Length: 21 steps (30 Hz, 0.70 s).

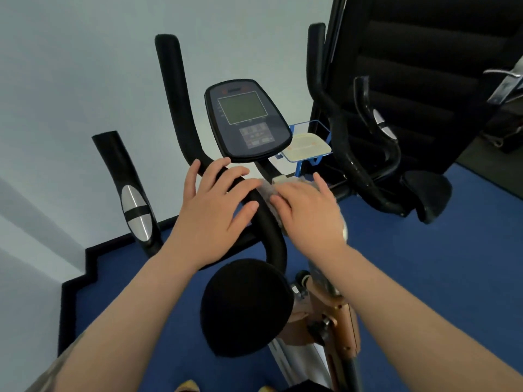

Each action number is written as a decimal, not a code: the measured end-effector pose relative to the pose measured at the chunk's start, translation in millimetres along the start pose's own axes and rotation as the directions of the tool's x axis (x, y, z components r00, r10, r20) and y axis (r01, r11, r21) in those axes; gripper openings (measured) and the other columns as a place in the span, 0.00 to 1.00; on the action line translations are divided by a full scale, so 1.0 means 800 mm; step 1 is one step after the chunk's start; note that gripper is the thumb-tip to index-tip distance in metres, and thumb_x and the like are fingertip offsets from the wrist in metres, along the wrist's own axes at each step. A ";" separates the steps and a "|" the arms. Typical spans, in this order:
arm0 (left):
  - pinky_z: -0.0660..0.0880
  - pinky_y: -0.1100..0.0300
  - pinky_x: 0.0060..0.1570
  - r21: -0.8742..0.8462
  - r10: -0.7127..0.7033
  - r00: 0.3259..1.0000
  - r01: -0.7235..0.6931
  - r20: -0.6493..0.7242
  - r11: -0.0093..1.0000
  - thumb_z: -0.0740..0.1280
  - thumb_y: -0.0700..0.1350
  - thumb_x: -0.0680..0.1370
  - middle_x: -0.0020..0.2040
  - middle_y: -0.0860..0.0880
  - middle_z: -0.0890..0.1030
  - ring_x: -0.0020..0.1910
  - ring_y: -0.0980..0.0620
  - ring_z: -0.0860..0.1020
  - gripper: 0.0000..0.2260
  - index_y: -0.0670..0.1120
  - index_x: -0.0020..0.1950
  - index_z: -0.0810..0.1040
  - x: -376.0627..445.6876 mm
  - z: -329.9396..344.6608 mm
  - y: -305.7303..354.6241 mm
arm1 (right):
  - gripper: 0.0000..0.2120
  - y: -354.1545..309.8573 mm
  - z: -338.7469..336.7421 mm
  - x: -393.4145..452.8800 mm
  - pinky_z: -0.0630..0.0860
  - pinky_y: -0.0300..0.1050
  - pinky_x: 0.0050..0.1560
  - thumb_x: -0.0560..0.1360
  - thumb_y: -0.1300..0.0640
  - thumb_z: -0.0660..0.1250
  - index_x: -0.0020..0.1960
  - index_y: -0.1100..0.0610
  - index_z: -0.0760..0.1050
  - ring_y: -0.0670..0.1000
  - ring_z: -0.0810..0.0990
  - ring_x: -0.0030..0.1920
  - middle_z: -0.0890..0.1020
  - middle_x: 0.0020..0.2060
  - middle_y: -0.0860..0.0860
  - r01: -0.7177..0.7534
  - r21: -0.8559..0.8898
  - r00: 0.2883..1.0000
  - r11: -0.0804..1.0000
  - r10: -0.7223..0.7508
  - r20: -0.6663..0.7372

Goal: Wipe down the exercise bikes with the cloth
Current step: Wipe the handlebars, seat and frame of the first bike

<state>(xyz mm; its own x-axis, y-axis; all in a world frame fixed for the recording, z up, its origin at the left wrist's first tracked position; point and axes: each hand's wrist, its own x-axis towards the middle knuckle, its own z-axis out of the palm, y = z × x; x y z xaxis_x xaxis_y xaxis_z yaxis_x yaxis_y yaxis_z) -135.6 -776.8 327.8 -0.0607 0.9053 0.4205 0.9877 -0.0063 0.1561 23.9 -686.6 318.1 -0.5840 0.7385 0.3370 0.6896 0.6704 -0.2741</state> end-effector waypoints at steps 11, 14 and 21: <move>0.44 0.43 0.76 0.007 -0.012 1.000 0.011 0.010 1.000 0.51 0.56 0.81 0.68 0.54 0.73 0.75 0.49 0.60 0.20 0.54 0.67 0.75 0.001 -0.002 0.002 | 0.12 0.006 0.002 -0.008 0.58 0.48 0.73 0.82 0.50 0.59 0.53 0.51 0.80 0.47 0.77 0.58 0.82 0.50 0.45 0.009 0.054 0.998 0.998 -0.005 -0.069; 0.44 0.43 0.76 0.004 -0.010 1.000 0.010 0.010 1.000 0.51 0.56 0.81 0.68 0.54 0.73 0.75 0.49 0.61 0.20 0.54 0.67 0.75 -0.001 -0.003 0.002 | 0.10 0.012 0.012 -0.052 0.61 0.55 0.73 0.80 0.57 0.64 0.57 0.57 0.81 0.49 0.77 0.63 0.83 0.55 0.49 0.034 0.164 0.966 0.986 0.009 -0.259; 0.44 0.44 0.75 0.018 -0.012 1.000 0.012 0.012 1.000 0.51 0.56 0.81 0.68 0.54 0.73 0.75 0.49 0.61 0.20 0.54 0.67 0.75 0.000 0.000 0.001 | 0.13 0.000 0.001 0.004 0.58 0.46 0.71 0.82 0.49 0.55 0.52 0.49 0.78 0.47 0.76 0.57 0.81 0.49 0.44 -0.011 0.007 0.999 1.000 0.011 -0.034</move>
<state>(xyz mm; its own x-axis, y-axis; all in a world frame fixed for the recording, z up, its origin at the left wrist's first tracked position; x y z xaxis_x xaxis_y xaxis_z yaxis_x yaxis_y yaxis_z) -134.7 -776.7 328.3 -0.0708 0.9103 0.4079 0.9894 0.0120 0.1449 21.9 -684.2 318.2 -0.5615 0.7431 0.3640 0.6928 0.6627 -0.2843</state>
